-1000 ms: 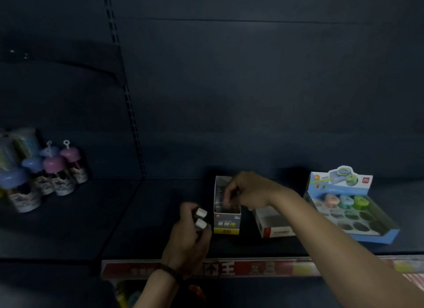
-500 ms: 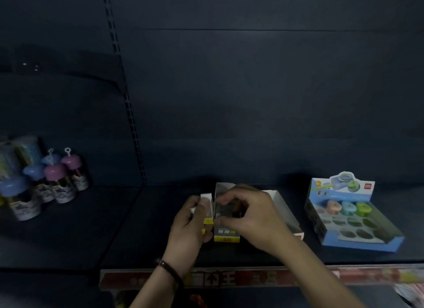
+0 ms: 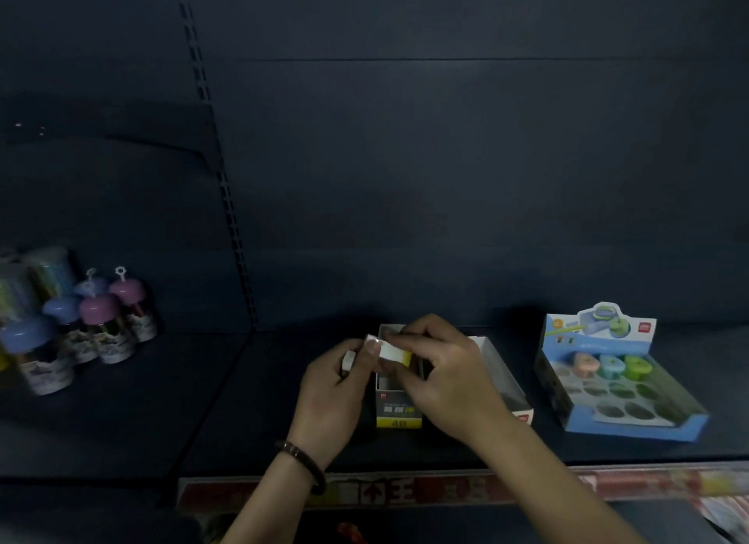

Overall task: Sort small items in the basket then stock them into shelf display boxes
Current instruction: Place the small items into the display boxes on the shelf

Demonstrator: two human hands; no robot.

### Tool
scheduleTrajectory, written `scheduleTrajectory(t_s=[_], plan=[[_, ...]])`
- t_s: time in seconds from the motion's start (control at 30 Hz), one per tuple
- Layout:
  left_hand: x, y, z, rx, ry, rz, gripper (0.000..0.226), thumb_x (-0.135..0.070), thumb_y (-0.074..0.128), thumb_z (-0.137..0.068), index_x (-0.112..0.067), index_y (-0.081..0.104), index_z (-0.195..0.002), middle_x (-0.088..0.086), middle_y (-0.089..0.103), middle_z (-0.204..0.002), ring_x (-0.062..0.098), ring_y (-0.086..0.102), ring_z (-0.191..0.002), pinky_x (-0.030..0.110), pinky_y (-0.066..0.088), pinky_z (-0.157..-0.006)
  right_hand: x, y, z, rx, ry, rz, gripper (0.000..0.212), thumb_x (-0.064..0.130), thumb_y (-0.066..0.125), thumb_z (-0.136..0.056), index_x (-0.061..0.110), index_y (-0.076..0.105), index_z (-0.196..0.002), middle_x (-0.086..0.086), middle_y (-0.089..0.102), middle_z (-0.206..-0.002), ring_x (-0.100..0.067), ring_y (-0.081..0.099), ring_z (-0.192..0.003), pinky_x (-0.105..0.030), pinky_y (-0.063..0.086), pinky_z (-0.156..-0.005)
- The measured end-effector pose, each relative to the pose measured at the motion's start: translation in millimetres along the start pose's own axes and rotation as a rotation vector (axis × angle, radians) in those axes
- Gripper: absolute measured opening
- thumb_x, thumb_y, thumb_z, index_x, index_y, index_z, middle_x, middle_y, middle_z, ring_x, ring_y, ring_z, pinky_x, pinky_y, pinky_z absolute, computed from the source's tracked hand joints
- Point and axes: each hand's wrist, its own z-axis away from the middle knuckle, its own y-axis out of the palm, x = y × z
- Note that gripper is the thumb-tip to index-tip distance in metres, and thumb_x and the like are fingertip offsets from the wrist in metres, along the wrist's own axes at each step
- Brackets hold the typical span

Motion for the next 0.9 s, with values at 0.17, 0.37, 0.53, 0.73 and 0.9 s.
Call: scheduleTrajectory(t_s=[0.17, 0.37, 0.53, 0.73, 0.9], plan=[[24.9, -7.3, 3.1, -0.172, 0.085, -0.301, 0.018, -0.028, 0.057, -0.106, -0.028, 0.066, -0.091, -0.012, 0.067, -0.074, -0.001, 0.061, -0.068, 0.012, 0.044, -0.062, -12.5, -18.8, -16.8, 0.084, 0.043, 0.048, 0.027, 0.015, 0.085, -0.089, 0.027, 0.081, -0.113, 0.025, 0.064, -0.102, 0.008, 0.061, -0.096, -0.007, 0.043, -0.085], [58.6, -3.7, 16.9, -0.098, 0.057, -0.335, 0.008, -0.024, 0.048, -0.109, -0.032, 0.049, -0.110, -0.005, 0.062, -0.095, -0.002, 0.058, -0.087, 0.008, 0.042, -0.071, -30.3, -24.0, -37.6, 0.411, 0.239, 0.202, 0.009, 0.025, 0.078, -0.096, 0.033, 0.081, -0.096, 0.026, 0.068, -0.095, 0.007, 0.061, -0.088, -0.016, 0.052, -0.081], [70.2, -10.2, 15.1, -0.024, 0.060, -0.333, 0.024, -0.031, 0.039, -0.109, -0.035, 0.052, -0.129, -0.011, 0.062, -0.110, -0.004, 0.058, -0.101, 0.015, 0.044, -0.084, -33.9, -4.6, -47.2, 0.543, 0.267, 0.316, 0.012, 0.027, 0.071, -0.100, 0.032, 0.082, -0.103, 0.018, 0.076, -0.108, -0.003, 0.068, -0.100, -0.013, 0.053, -0.081], [75.1, -12.4, 14.6, 0.004, 0.024, -0.264, 0.042, -0.018, 0.050, -0.109, -0.041, 0.039, -0.142, -0.012, 0.066, -0.110, 0.005, 0.065, -0.103, 0.016, 0.050, -0.088, -42.5, 9.1, -56.3, 0.597, 0.359, 0.337, 0.005, 0.031, 0.077, -0.094, 0.033, 0.082, -0.096, 0.015, 0.078, -0.103, -0.007, 0.071, -0.097, -0.029, 0.059, -0.089], [74.4, -11.5, 15.3, -0.037, 0.016, -0.165, 0.028, -0.014, 0.060, -0.105, -0.034, 0.051, -0.121, -0.009, 0.072, -0.106, 0.011, 0.070, -0.102, 0.021, 0.053, -0.085, -45.8, 7.9, -57.7, 0.657, 0.353, 0.252, 0.014, 0.023, 0.071, -0.098, 0.028, 0.083, -0.101, 0.013, 0.079, -0.108, -0.005, 0.071, -0.102, -0.028, 0.059, -0.094]])
